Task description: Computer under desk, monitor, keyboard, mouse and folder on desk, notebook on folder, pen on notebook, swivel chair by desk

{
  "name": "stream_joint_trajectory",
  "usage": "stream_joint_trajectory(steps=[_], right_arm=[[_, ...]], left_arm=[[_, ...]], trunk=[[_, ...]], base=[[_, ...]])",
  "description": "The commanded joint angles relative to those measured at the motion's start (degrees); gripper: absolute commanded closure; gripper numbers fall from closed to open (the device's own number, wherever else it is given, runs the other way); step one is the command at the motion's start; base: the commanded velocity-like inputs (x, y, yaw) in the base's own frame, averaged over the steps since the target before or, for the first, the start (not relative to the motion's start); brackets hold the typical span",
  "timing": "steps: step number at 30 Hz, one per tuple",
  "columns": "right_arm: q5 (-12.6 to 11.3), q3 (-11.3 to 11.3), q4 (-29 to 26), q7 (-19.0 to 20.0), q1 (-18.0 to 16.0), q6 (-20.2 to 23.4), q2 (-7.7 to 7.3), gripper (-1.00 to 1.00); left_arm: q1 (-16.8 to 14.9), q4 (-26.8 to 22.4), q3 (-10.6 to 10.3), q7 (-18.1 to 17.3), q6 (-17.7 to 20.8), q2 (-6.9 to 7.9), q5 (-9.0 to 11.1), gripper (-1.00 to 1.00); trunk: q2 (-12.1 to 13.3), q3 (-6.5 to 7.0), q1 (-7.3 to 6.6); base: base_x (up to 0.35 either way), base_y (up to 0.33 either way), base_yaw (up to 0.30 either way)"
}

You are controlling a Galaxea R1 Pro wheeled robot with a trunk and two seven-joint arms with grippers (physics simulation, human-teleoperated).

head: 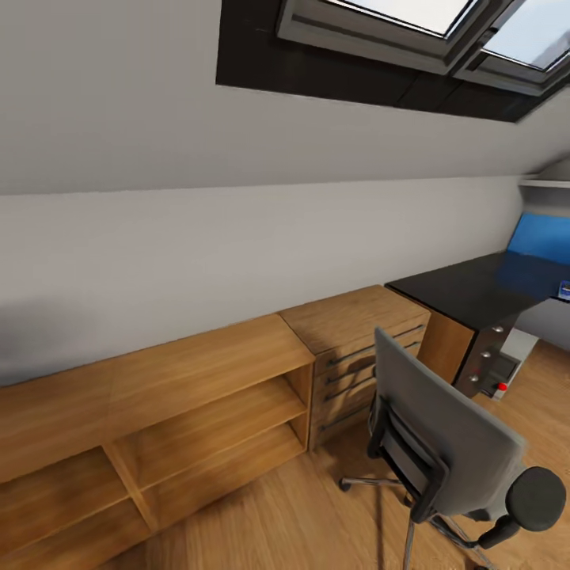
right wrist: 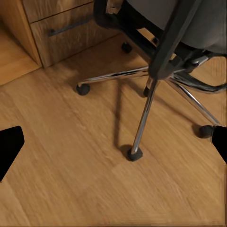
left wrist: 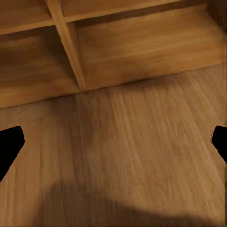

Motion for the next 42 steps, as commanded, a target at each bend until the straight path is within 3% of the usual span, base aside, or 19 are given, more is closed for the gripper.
stream_joint_trajectory(steps=[1, 42], right_arm=[[-0.23, 0.49, 0.03, -0.33, -0.04, -0.09, 0.02, -1.00], [-0.05, 0.57, 0.04, -0.27, -0.04, -0.25, -0.06, -1.00]], left_arm=[[0.02, -0.10, -0.49, 0.28, -0.11, 0.04, 0.47, -1.00], [0.02, -0.10, -0.49, 0.20, -0.24, -0.05, 0.38, -1.00]], trunk=[[-0.04, -0.06, 0.01], [-0.04, -0.06, 0.01]], base=[[0.001, 0.002, -0.266], [0.000, 0.008, -0.293]])
